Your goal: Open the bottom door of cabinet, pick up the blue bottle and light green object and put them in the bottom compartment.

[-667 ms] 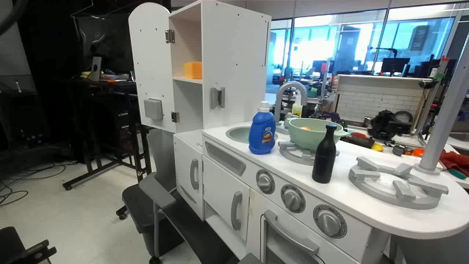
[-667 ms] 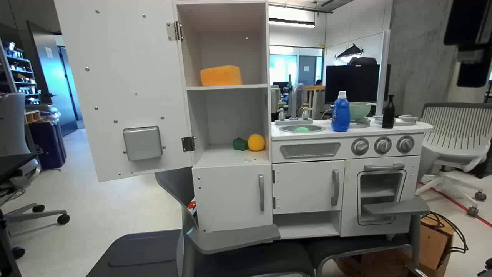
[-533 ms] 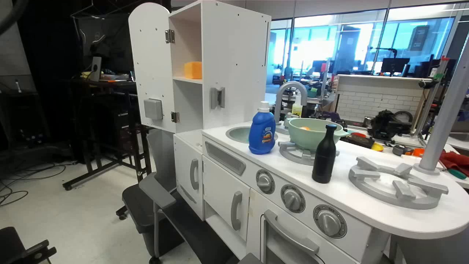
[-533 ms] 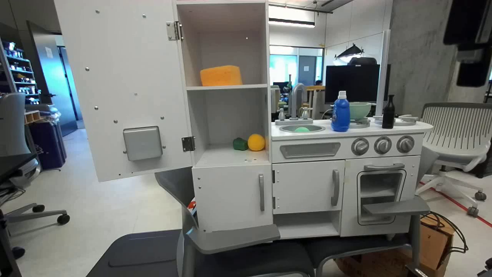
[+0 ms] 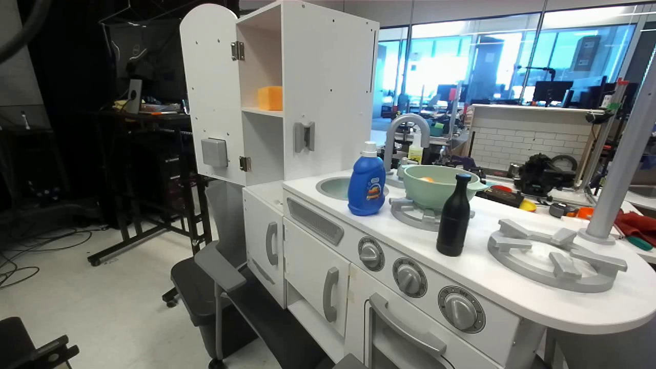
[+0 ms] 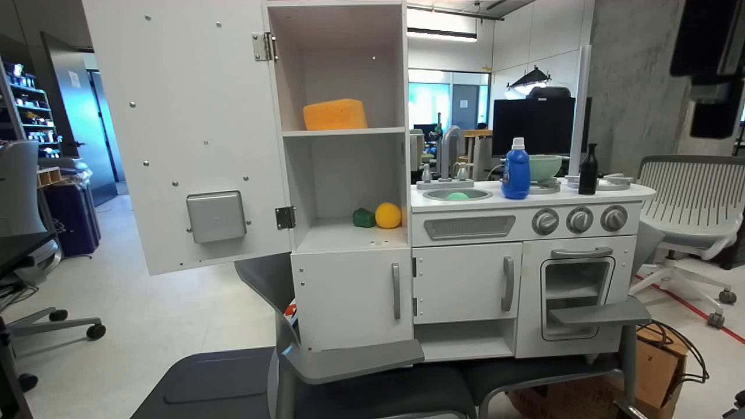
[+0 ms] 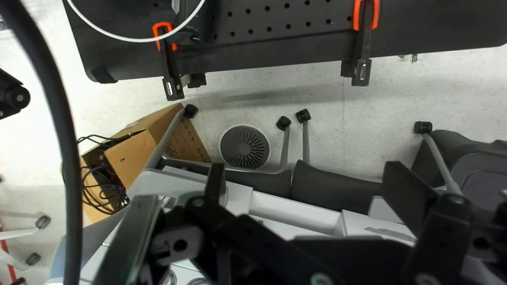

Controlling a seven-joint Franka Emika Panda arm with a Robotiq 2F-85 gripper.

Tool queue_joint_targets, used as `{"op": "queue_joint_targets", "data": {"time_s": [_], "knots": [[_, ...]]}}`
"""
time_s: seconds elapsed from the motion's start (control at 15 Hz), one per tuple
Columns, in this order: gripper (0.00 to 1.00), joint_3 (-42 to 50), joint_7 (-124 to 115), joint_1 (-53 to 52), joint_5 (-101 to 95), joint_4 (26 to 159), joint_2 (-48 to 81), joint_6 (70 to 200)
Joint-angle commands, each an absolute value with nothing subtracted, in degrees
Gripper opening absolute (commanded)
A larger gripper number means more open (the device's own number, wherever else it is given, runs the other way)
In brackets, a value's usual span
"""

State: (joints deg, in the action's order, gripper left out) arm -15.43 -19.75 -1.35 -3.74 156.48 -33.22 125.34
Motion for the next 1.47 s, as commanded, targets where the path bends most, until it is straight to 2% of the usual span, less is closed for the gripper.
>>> {"op": "queue_joint_targets", "data": {"time_s": [0.0, 0.4, 0.6, 1.07, 1.4], "knots": [[1.0, -13.6, -19.8, 1.7, -8.4, 154.8, -24.5, 132.0], [1.0, -11.0, -24.4, 10.0, -22.8, 150.2, -5.1, 148.8], [1.0, -7.2, -30.1, 10.3, -31.3, 143.9, 5.6, 153.6], [1.0, 7.6, -36.9, -3.1, -31.8, 122.7, 28.7, 161.2], [1.0, 13.4, -37.4, -12.2, -26.0, 112.0, 40.9, 163.7]]}}
